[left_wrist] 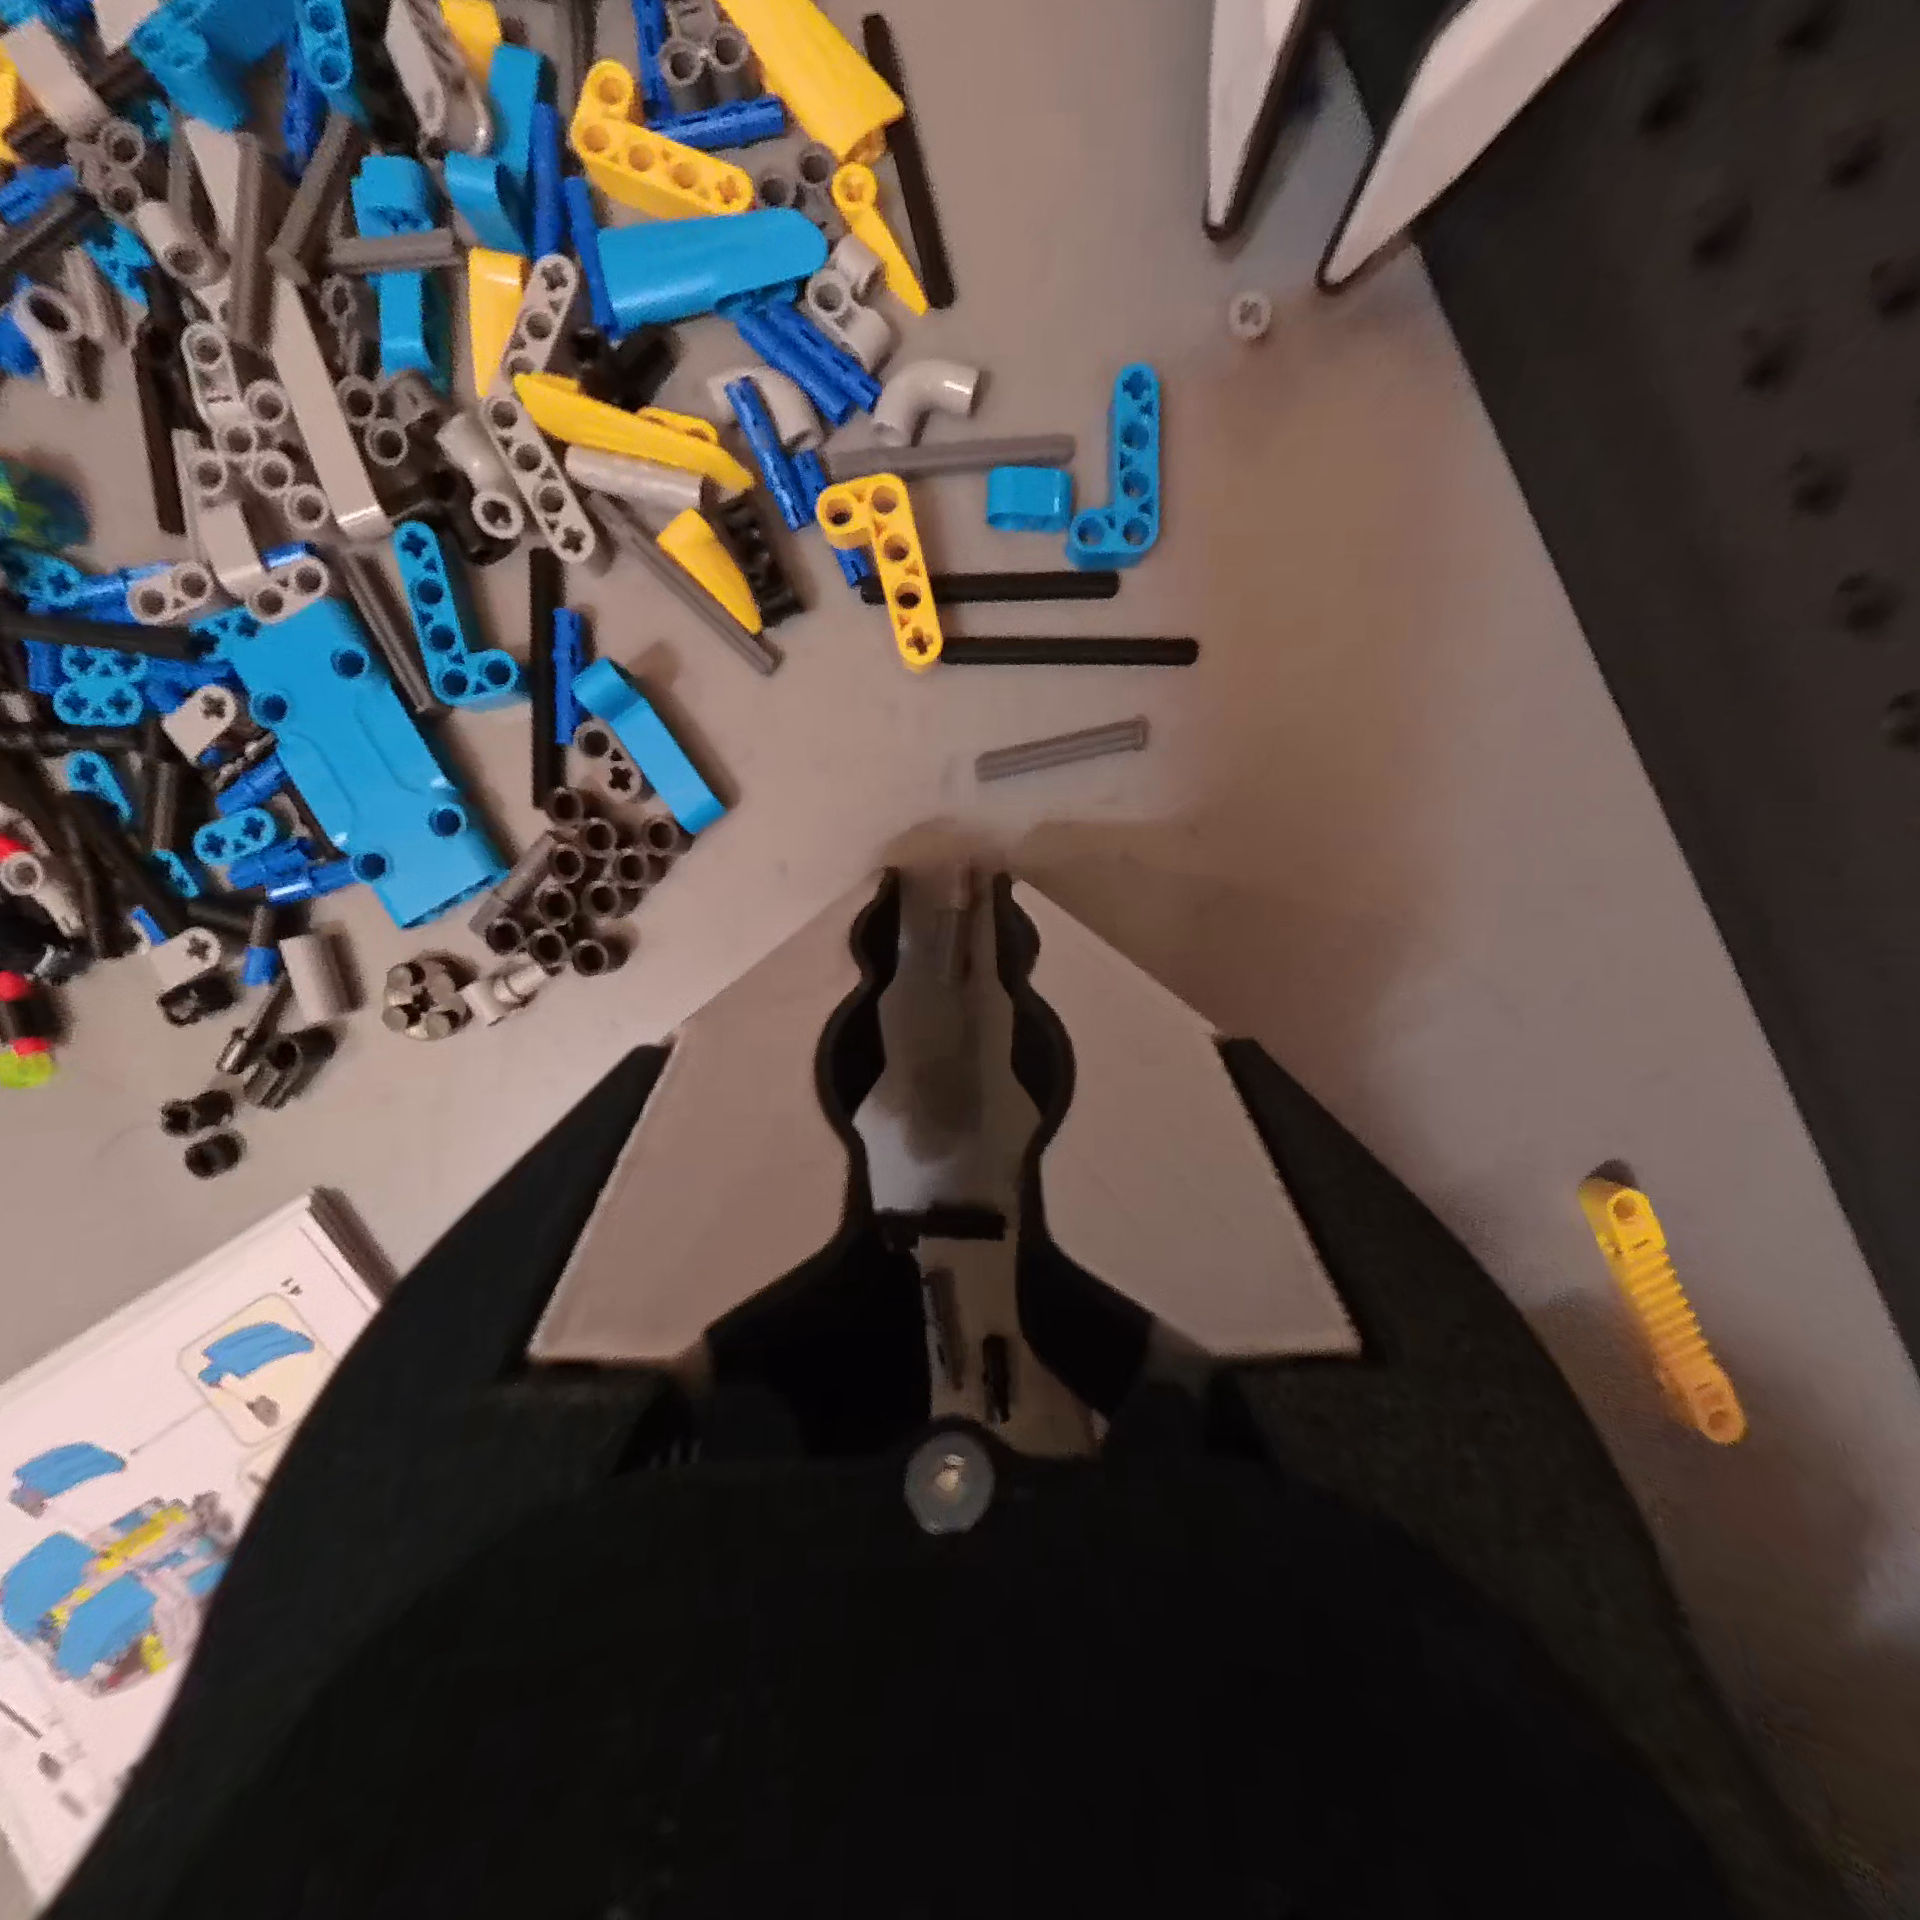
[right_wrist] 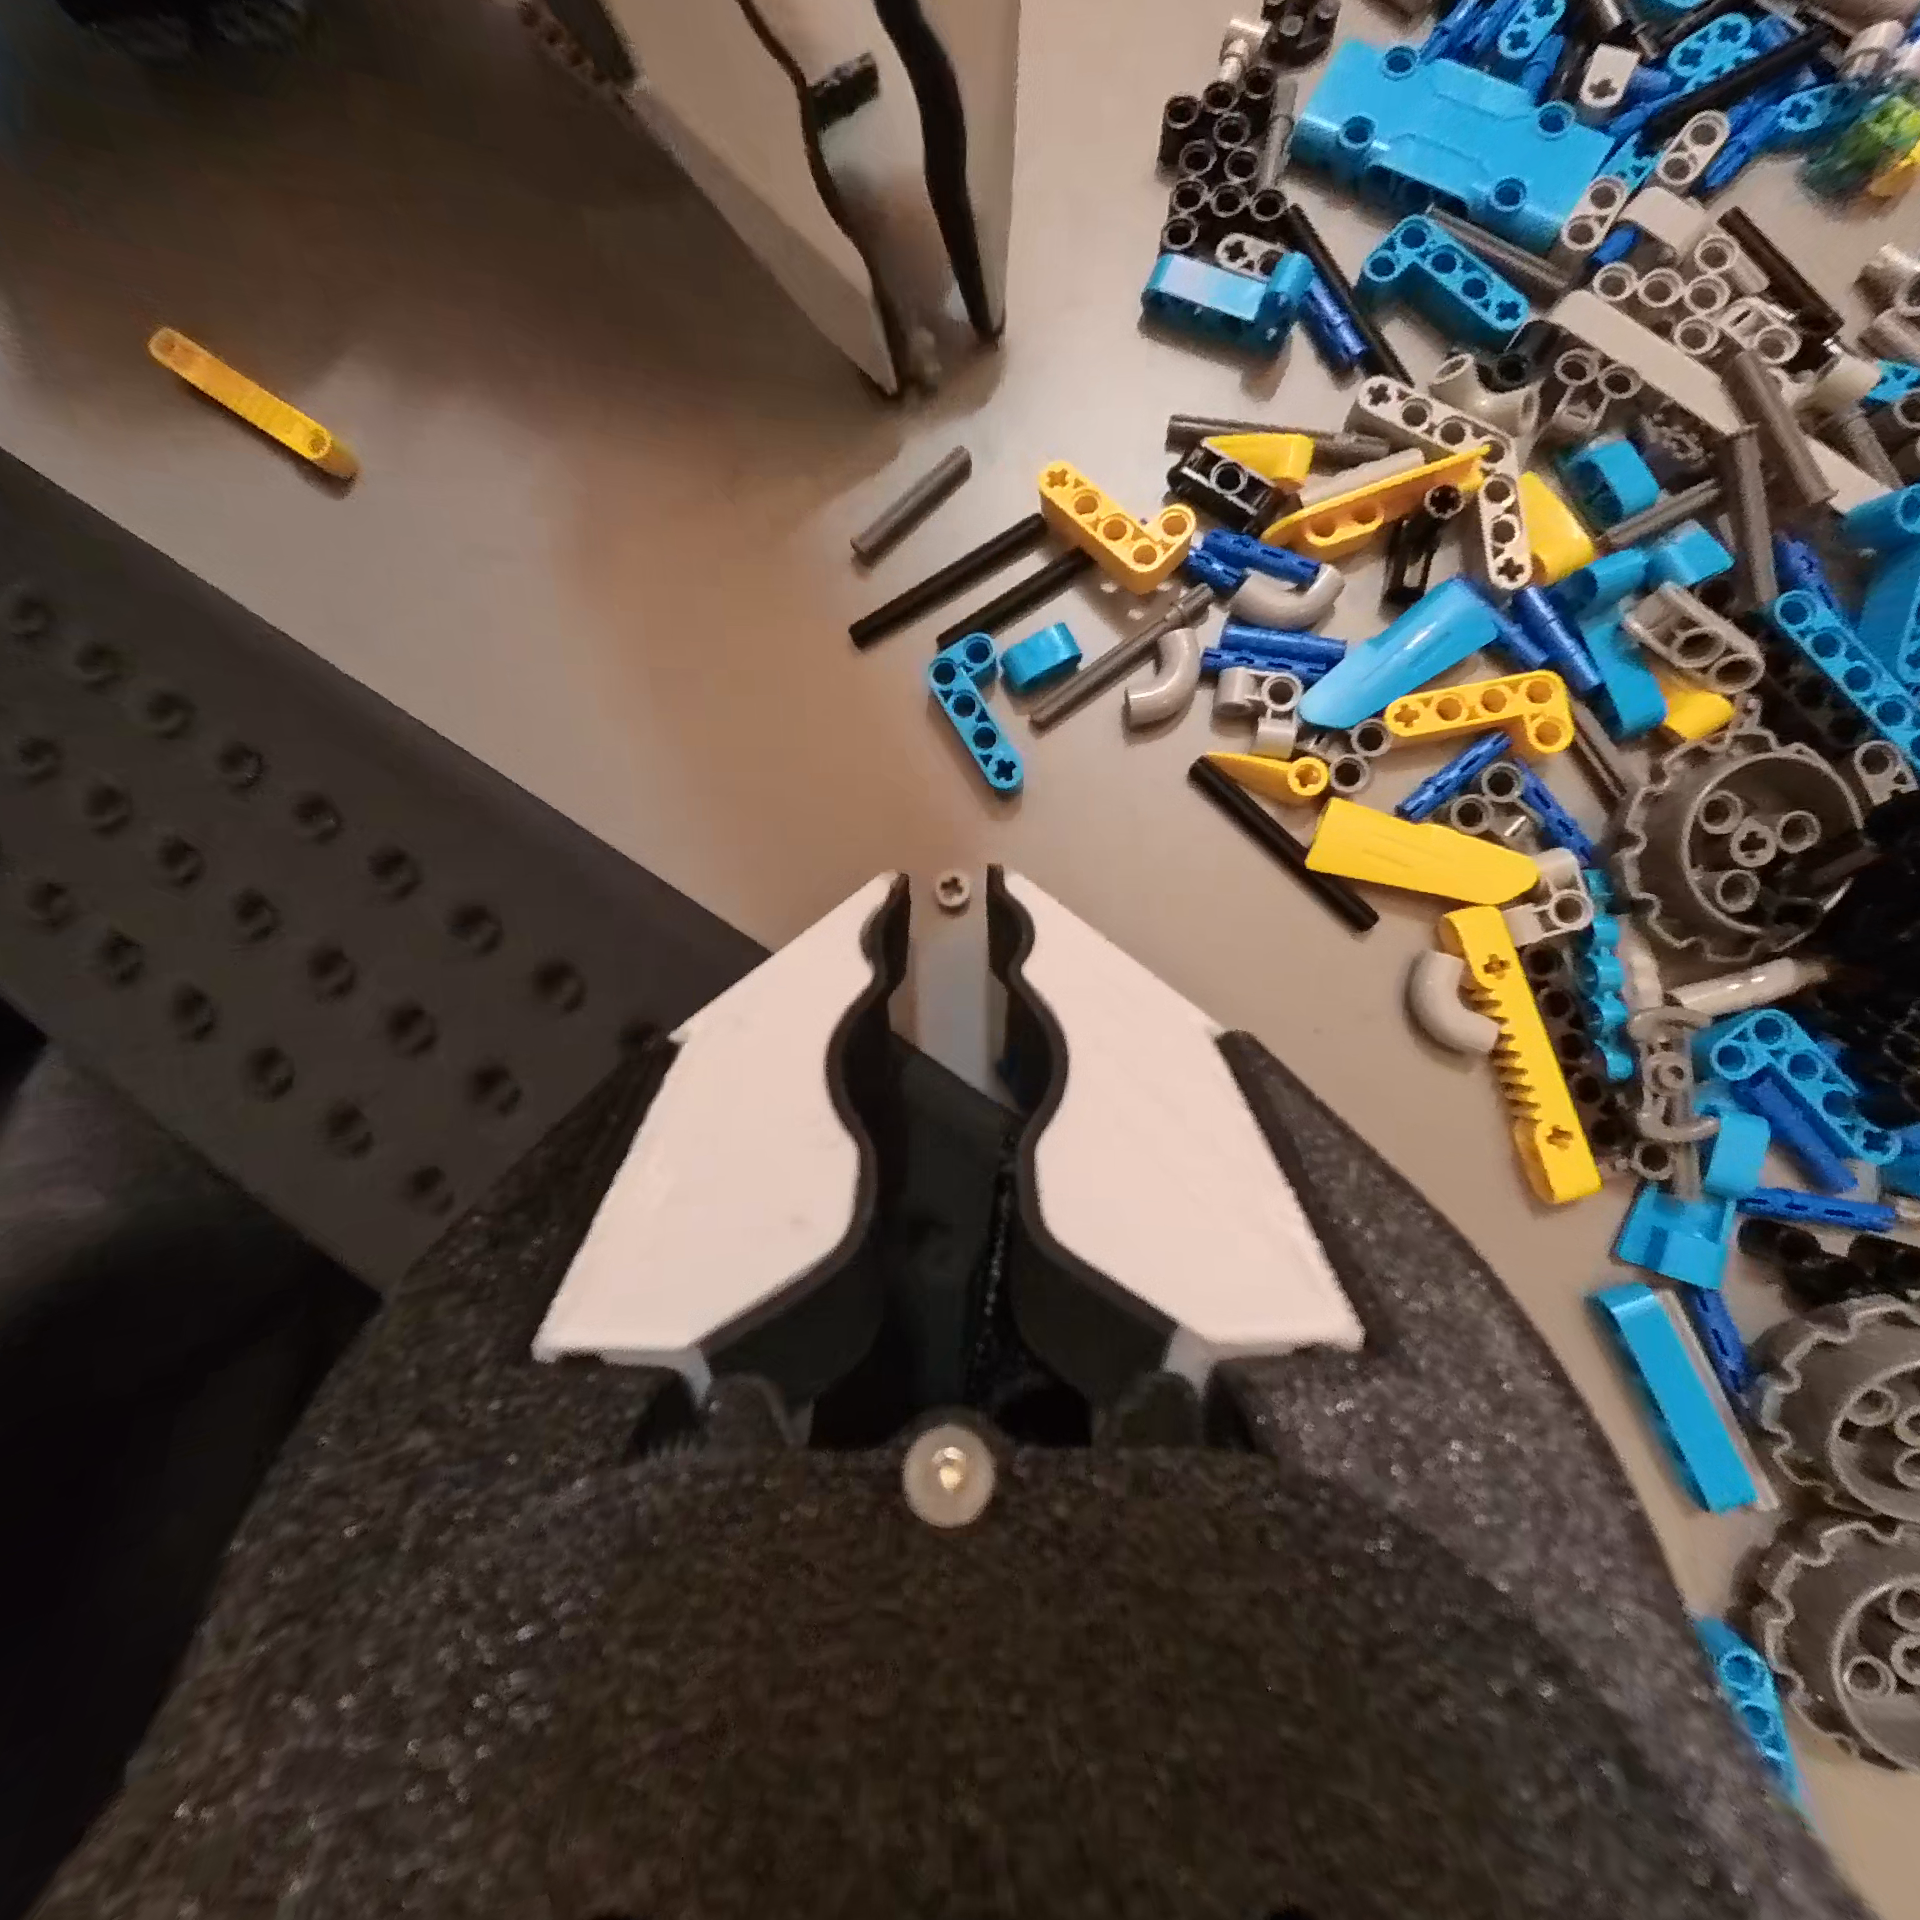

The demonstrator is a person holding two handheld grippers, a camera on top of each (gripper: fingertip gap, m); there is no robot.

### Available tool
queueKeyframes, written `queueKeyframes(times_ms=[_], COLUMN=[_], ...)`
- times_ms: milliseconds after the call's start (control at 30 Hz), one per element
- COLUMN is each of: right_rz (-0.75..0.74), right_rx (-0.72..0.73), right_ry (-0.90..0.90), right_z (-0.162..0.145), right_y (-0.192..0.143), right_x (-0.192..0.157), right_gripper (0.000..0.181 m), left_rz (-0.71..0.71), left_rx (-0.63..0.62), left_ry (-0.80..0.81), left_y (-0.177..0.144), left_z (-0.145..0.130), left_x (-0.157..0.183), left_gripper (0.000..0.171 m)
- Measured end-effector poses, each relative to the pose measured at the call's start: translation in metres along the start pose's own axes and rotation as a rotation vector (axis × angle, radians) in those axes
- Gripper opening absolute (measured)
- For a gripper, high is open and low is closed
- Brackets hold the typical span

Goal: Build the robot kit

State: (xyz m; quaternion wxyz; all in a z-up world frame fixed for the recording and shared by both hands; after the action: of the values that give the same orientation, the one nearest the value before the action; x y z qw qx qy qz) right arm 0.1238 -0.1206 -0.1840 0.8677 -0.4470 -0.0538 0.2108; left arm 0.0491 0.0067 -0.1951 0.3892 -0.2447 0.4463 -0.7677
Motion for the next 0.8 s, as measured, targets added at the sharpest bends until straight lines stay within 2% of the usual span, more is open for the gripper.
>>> queueKeyframes(times_ms=[100,233,300,367,433,600,700,800], right_rz=[0.0,-0.045,-0.06,-0.05,-0.035,-0.028,0.02,0.024], right_rx=[-0.011,-0.088,-0.089,-0.084,-0.074,-0.07,-0.009,0.013], right_ry=[0.001,-0.043,-0.058,-0.042,-0.028,-0.037,-0.006,0.024], right_z=[0.001,-0.005,-0.004,-0.004,-0.005,-0.004,0.002,0.003], right_y=[0.003,0.012,0.012,0.012,0.012,0.012,0.009,0.009], right_x=[0.001,0.002,0.002,0.002,0.002,0.002,0.0,0.003], right_gripper=[0.014,0.009,0.007,0.007,0.006,0.006,0.006,0.006], left_rz=[-0.03,-0.007,0.004,-0.001,-0.033,0.008,0.037,0.042], left_rx=[-0.01,-0.022,-0.026,-0.012,-0.002,-0.008,-0.001,0.009], left_ry=[0.013,-0.055,-0.156,-0.326,-0.398,-0.235,-0.113,-0.136], left_y=[0.0,0.001,0.0,0.0,-0.002,-0.015,-0.018,-0.012], left_z=[0.0,0.001,0.001,0.001,0.001,-0.01,-0.016,-0.016], left_x=[0.0,-0.003,-0.004,-0.004,0.001,0.007,0.008,0.002], left_gripper=[0.014,0.007,0.007,0.008,0.018,0.022,0.022,0.022])
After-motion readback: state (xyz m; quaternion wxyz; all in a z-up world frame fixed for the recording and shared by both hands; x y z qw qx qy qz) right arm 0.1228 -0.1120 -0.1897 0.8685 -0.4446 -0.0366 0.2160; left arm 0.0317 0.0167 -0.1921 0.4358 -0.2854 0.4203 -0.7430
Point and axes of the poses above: each gripper's, where its closed fingertips meet, y out along the fingers, z out of its top, x = y × z across the jaws, the point moved 4 cm from there along -y, back along the fingers, and after that the axes turned 2 degrees about -y, right-handed, at the moved point
